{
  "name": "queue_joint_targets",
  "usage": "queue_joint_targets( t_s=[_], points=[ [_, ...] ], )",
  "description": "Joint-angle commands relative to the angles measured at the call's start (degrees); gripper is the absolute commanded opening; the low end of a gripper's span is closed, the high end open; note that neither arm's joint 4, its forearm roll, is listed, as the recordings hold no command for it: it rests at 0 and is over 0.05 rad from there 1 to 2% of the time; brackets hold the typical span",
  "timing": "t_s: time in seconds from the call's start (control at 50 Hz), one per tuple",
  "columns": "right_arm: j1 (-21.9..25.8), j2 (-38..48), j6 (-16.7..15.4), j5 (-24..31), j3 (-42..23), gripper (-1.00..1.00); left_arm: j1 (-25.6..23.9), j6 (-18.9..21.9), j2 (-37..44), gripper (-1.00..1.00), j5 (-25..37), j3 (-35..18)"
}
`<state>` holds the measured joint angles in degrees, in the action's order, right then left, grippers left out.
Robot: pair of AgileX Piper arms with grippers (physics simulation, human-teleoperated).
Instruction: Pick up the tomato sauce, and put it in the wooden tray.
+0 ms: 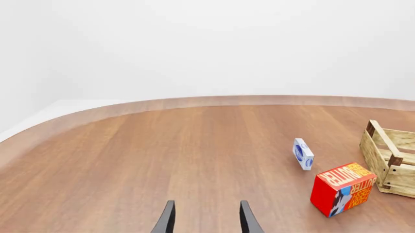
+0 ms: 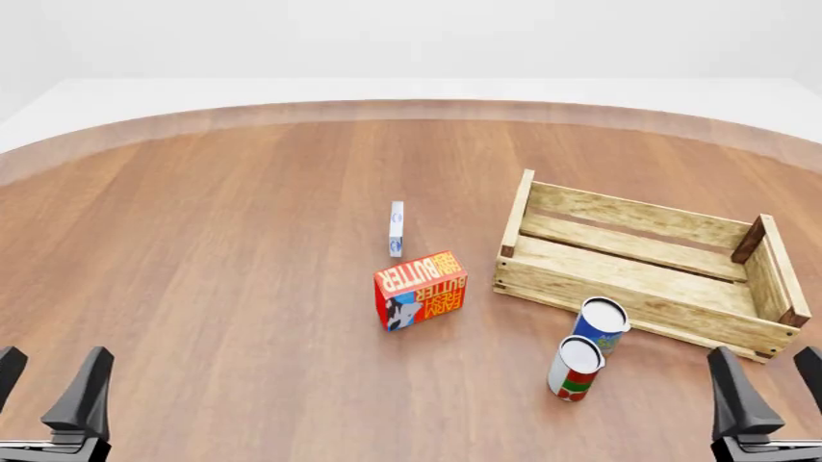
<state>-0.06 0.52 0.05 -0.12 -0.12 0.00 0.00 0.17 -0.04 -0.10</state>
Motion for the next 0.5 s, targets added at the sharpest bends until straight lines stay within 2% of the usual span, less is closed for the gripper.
queue_joint_targets(
  t_s=[0.02,0.06,0.16,0.26,0.28,0.3,0.32,0.34,0.36,0.42,0.44,0.46,0.48,0.5],
  points=[
    [0.2,0.8,-0.2,0.2,-0.3,1.00,0.0,0.0,0.3,1.00,-0.1,-0.1],
    [1.5,0.3,-0.1,0.6,-0.4,1.00,0.0,0.0,0.3,1.00,-0.1,-0.1],
    [1.6,-0.3,-1.5,1.0,-0.6,1.00,0.0,0.0,0.3,1.00,-0.1,-0.1],
    [1.1,2.1,-1.1,0.6,-1.7,1.00,0.0,0.0,0.3,1.00,-0.1,-0.1],
    [1.3,6.3,-0.2,-0.1,-4.1,1.00,0.0,0.0,0.3,1.00,-0.1,-0.1],
    [1.3,6.5,-0.2,-0.3,-4.0,1.00,0.0,0.0,0.3,1.00,-0.1,-0.1],
    [-0.4,6.2,-2.9,1.2,-5.7,1.00,0.0,0.0,0.3,1.00,-0.1,-0.1],
    [-1.4,6.7,-3.8,2.1,-7.3,1.00,0.0,0.0,0.3,1.00,-0.1,-0.1],
    [-1.1,8.4,-2.5,2.2,-8.7,1.00,0.0,0.0,0.3,1.00,-0.1,-0.1],
    [-1.3,9.8,-1.4,3.4,-11.8,1.00,0.0,0.0,0.3,1.00,-0.1,-0.1],
    [-1.2,13.5,-1.3,3.7,-14.9,1.00,0.0,0.0,0.3,1.00,-0.1,-0.1],
    [-1.2,13.6,-1.3,3.6,-14.9,1.00,0.0,0.0,0.3,1.00,-0.1,-0.1],
    [-0.9,19.0,-1.2,4.4,-18.4,1.00,0.0,0.0,0.3,1.00,-0.1,-0.1],
    [-0.9,19.0,-1.2,4.4,-18.4,1.00,0.0,0.0,0.3,1.00,-0.1,-0.1]
  ],
)
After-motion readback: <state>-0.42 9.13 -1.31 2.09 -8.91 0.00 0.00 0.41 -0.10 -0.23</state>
